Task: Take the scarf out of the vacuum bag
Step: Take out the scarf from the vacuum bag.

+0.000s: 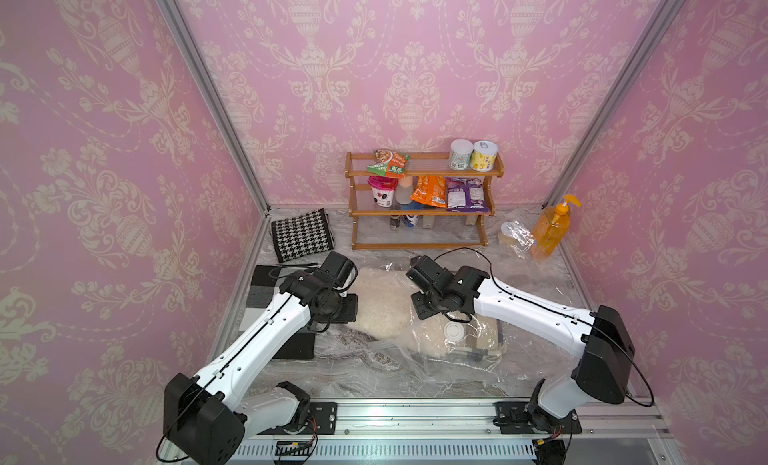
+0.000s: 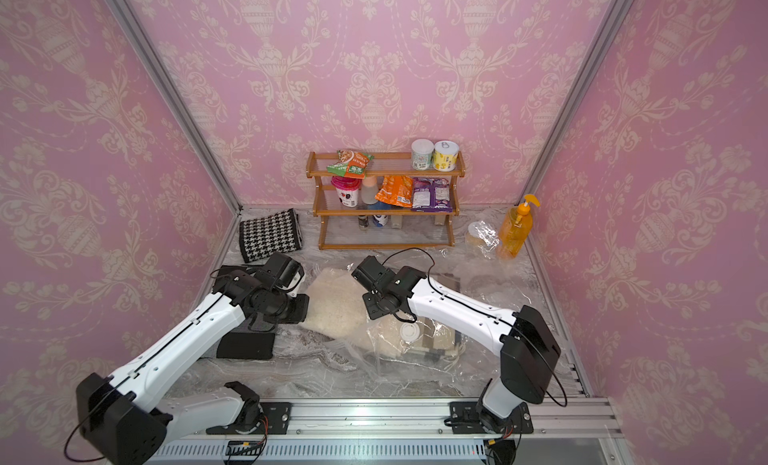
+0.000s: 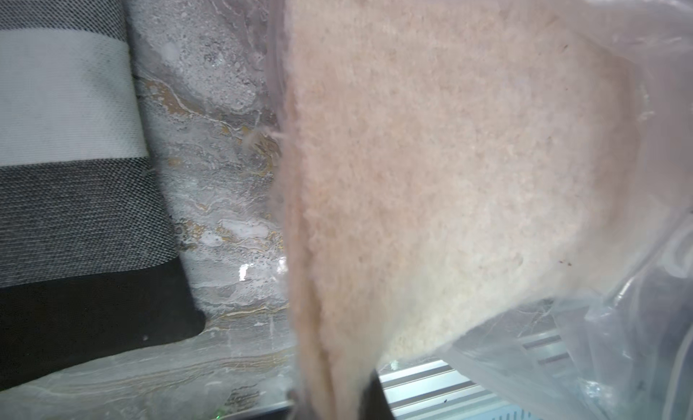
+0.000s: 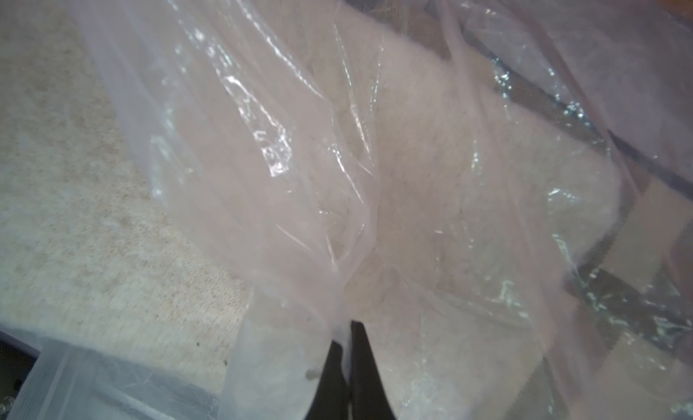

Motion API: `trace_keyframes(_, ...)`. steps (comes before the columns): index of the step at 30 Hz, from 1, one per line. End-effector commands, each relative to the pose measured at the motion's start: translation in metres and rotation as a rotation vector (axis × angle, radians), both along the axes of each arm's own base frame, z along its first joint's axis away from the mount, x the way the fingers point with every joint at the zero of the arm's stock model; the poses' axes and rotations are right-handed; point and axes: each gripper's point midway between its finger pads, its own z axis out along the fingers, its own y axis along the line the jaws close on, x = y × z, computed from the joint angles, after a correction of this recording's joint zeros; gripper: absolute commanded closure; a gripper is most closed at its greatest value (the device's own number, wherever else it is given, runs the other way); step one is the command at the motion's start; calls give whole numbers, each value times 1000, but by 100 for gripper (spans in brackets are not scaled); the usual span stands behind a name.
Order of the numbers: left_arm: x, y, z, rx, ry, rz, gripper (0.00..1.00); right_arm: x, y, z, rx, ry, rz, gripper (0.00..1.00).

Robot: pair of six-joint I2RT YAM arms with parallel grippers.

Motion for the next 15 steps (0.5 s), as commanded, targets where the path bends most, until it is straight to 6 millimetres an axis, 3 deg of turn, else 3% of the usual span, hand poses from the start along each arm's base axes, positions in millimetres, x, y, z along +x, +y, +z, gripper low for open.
trace_keyframes(1,-9,43,3,251,73,-25,100,1,-4,12,31,-37,19,100)
trace_keyframes(9,4,76,25,493,79,-26,100,3,-5,6,54,-34,28,100)
trace_keyframes(15,23,86,38,586,57,-14,100,2,-1,2,73,-24,42,100)
